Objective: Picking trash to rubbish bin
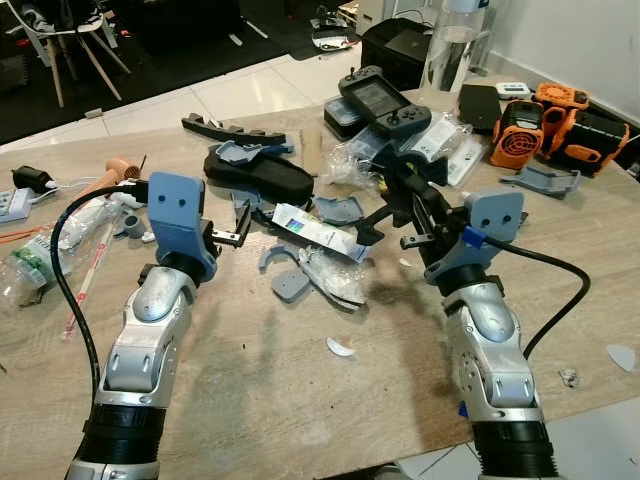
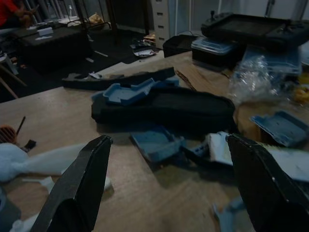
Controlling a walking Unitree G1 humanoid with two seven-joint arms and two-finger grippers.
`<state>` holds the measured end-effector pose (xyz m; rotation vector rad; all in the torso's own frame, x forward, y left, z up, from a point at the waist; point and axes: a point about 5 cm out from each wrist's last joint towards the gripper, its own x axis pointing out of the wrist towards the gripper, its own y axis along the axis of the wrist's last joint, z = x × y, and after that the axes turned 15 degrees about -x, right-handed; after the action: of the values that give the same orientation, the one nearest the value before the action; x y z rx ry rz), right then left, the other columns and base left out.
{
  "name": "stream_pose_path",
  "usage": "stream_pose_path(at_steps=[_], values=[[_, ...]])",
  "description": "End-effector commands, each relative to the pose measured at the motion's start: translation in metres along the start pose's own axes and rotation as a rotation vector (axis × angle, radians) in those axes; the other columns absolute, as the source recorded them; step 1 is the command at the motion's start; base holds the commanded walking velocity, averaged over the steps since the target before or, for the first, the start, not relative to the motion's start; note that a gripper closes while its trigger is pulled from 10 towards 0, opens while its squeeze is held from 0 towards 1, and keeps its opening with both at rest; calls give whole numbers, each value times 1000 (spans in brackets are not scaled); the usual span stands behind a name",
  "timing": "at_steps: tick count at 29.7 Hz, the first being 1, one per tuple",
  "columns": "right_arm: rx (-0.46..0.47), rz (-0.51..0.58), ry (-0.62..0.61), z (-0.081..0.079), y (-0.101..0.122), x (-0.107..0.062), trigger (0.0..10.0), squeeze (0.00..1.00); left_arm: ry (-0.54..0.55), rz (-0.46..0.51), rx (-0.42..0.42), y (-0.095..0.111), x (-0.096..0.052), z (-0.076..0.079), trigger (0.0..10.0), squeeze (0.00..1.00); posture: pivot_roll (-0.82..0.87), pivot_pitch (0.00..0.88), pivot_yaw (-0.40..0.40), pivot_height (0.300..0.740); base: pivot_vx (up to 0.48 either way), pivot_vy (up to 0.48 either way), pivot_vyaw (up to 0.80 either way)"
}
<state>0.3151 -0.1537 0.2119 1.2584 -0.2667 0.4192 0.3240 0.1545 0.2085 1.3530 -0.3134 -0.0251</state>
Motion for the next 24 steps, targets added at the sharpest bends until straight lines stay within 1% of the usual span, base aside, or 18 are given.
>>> stream_pose_path(at_steps=[1, 19, 21, 24], values=[[5, -3, 4, -4, 1, -4, 10000, 0, -9, -24, -13, -5, -2, 1, 10000, 0, -8, 172, 104, 740, -360, 0, 0], [20, -6, -2, -7, 1, -4, 10000, 0, -46, -24, 1, -4, -2, 4, 10000, 0, -4, 151, 109, 740, -381, 0, 0], [22, -6, -5, -8, 1, -4, 10000, 0, -53, -23, 3, -3, -1, 5, 10000, 0, -5, 144, 111, 740, -247, 0, 0], [24, -7, -9, -8, 1, -5, 10000, 0, -69, -28, 9, -4, -1, 7, 10000, 0, -5, 144, 111, 740, 0, 0, 0]])
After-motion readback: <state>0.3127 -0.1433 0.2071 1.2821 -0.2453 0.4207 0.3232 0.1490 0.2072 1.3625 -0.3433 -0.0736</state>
